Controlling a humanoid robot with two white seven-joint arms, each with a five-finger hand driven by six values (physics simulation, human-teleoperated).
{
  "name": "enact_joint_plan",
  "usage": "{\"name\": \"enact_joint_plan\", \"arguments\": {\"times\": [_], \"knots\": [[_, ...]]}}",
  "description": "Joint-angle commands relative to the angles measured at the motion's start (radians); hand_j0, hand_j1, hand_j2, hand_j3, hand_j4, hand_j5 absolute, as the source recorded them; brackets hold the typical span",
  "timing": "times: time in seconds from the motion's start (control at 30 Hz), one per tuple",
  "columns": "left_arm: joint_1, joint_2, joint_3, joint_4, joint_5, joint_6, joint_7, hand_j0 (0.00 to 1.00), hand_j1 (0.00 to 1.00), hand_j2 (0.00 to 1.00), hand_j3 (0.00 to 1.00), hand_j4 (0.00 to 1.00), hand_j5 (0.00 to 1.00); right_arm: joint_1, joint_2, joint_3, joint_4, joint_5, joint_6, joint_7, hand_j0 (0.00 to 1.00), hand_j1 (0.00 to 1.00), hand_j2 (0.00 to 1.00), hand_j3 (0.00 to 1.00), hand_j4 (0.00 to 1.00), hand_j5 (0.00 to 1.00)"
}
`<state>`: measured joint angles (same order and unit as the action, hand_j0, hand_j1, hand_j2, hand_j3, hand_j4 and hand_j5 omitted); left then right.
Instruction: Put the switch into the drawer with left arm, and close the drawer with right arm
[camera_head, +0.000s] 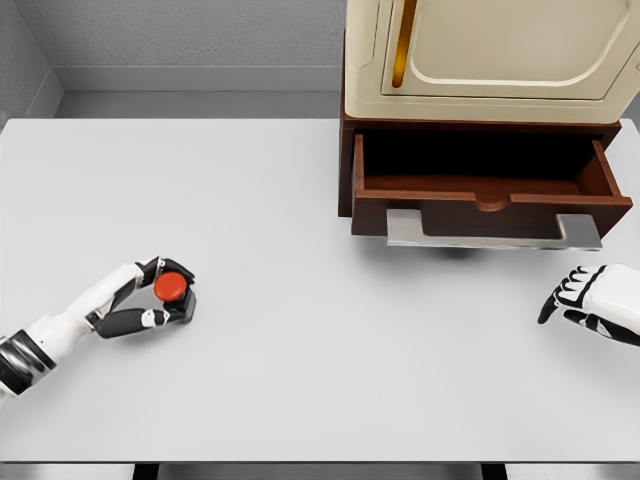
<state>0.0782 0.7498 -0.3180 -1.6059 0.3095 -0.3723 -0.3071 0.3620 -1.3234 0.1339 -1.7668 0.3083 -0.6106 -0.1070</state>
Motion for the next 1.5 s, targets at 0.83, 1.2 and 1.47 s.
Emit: {"name": "enact_joint_plan", "arguments": {"times": [0.83,1.2,1.47], "knots": [[-0.06,-0.036,-0.006,-0.152,-0.003,0.009,0.0,0.4,0.4,0.4,0.4,0.4,0.4,0.0,-0.017,0.0,0.0,-0.006,0.0,0.001,0.5,0.5,0.5,0.5,0.5,0.5],[-0.147,-0.13,-0.03,-0.144,-0.044,0.012,-0.001,0.39,0.39,0.39,0.39,0.39,0.39,0.0,-0.02,0.0,0.0,-0.006,0.0,0.0,0.5,0.5,0.5,0.5,0.5,0.5],[-0.213,-0.236,-0.072,-0.135,-0.09,0.013,-0.001,0.39,0.39,0.39,0.39,0.39,0.39,0.0,-0.02,0.0,0.0,-0.008,0.0,0.0,0.5,0.5,0.5,0.5,0.5,0.5]]}}
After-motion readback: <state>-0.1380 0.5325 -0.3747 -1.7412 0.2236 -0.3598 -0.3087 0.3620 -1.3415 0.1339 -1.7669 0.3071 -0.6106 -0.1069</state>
